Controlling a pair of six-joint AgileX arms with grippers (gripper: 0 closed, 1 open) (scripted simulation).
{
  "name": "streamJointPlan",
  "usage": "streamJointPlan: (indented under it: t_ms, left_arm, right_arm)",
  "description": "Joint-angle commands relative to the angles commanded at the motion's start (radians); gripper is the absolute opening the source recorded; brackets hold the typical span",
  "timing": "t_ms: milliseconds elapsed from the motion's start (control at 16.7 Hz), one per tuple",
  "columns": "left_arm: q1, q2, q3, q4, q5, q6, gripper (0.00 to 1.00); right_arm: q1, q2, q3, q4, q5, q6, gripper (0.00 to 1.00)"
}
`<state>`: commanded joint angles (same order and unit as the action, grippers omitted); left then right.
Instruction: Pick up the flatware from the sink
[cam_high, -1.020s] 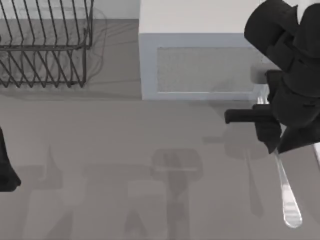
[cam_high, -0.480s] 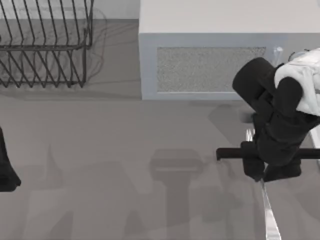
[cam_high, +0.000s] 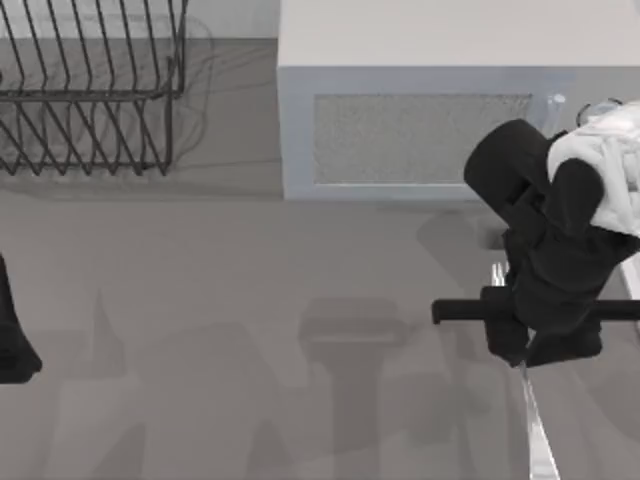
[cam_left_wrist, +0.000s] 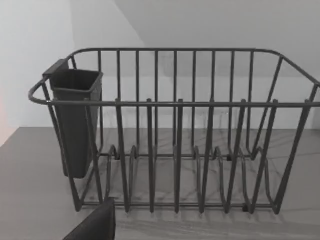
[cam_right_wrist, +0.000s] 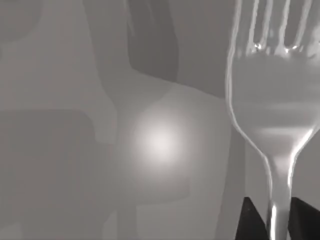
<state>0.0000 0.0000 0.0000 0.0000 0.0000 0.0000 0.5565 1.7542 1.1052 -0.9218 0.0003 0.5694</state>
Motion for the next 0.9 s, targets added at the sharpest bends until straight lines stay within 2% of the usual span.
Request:
streamJointPlan:
  t_ms: [540,900]
  left_arm:
    - [0.000,0.000,0.000,0.000,0.000,0.000,1.00]
    - [0.000,0.000,0.000,0.000,0.000,0.000,1.00]
  right_arm:
    - [0.000,0.000,0.000,0.000,0.000,0.000,0.98]
    - [0.000,0.000,0.000,0.000,0.000,0.000,1.00]
